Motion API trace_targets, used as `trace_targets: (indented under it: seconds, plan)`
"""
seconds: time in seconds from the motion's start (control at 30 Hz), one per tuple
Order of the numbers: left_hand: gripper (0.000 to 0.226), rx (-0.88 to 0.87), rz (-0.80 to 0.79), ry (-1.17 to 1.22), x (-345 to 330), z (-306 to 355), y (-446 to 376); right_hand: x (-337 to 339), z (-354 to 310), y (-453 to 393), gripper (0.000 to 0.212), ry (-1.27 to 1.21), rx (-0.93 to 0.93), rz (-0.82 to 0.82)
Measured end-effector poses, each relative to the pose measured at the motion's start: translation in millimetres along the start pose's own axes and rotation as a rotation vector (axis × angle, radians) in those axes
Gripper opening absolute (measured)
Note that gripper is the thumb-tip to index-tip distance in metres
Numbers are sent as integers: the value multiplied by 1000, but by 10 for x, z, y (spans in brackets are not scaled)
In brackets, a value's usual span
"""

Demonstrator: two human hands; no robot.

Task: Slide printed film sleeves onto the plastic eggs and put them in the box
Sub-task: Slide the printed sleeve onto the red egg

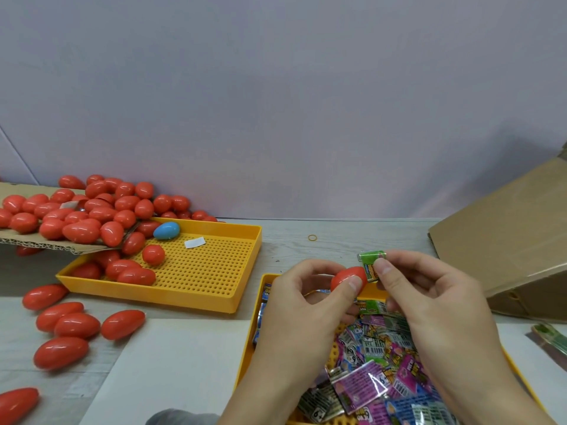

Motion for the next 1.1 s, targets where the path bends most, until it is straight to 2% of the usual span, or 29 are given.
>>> trace_targets:
  seconds: [0.17, 0.4, 0.5, 0.7, 0.83, 1.1]
  plan:
    - [16, 8, -31, 32, -7, -16, -8, -26, -23, 2, 28, 17, 2, -40]
    - [19, 18, 4, 98, 24, -68, -15, -46, -23, 4, 32, 48, 3, -76]
    - [24, 21, 29, 124, 40, -64, -17, -53, -42, 9, 25, 59, 10, -110]
    - [19, -8, 71, 84, 75, -20, 2, -92, -82, 32, 18, 65, 19, -166]
    - [24, -27, 71, 65, 68, 3, 11, -71, -103, 48, 22, 20, -4, -132]
    - [35, -57, -14, -67, 26, 37, 19, -111, -143, 42, 14, 101, -14, -93]
Point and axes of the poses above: each hand's wrist, its own y-axis away from the middle knuckle, its own x-axis out of the back of the hand, z = x × y, the point moved 4 cm from there along -y, towards the middle knuckle, and after that the axes turned 13 degrees about -z, right-handed, at the moved point
